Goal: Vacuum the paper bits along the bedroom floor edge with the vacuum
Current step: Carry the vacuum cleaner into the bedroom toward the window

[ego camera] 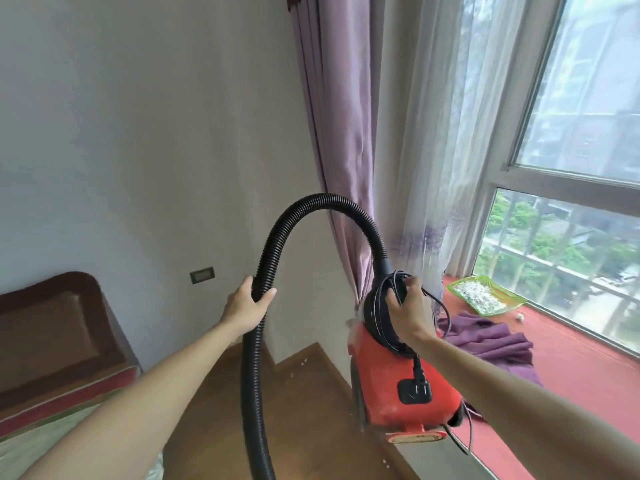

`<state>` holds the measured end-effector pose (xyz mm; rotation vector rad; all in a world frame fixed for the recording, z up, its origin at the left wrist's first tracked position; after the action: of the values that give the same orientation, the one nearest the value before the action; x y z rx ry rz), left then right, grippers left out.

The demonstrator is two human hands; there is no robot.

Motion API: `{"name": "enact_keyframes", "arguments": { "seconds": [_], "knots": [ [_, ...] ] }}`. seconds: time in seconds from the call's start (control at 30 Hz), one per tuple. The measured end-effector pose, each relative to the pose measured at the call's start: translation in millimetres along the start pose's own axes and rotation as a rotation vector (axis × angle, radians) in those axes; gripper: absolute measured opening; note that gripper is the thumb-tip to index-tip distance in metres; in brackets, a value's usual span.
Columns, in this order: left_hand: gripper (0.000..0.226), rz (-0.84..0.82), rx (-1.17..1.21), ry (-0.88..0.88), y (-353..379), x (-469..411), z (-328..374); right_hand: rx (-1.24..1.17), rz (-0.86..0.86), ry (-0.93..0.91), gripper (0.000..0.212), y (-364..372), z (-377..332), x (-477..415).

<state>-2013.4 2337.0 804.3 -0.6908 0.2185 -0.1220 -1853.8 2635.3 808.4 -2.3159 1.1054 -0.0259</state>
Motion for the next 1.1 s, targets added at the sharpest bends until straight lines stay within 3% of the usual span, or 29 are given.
{"name": "enact_keyframes", "arguments": {
  "seconds": [0.6, 0.83, 1.1],
  "knots": [
    [0.032, -0.497, 0.05, 0.287, 243.2, -105.2, 102.9, 0.243, 0.406, 0.335, 0.034, -101.6, 126.5, -47.0],
    [0.046, -0.715, 0.132, 0.392, 330.8, -95.2, 133.8, 0.271, 0.586, 0.525, 0.03, -120.8, 162.4, -16.4],
    [0.035, -0.933, 0.12, 0.478, 385.5, -38.9, 153.2, 0.335, 0.72, 0.662, 0.024, -138.1, 187.5, 59.3]
  ]
}}
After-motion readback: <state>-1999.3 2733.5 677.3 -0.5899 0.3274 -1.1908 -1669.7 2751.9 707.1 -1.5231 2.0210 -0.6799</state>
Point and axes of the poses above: each hand's wrist, its own x-axis away from the middle knuckle, its own y-axis out of the palm, z = x × y, the point moved 6 cm from there along -x, towards the middle knuckle, and after that the axes turned 3 degrees about z, right-handed, at the moved point
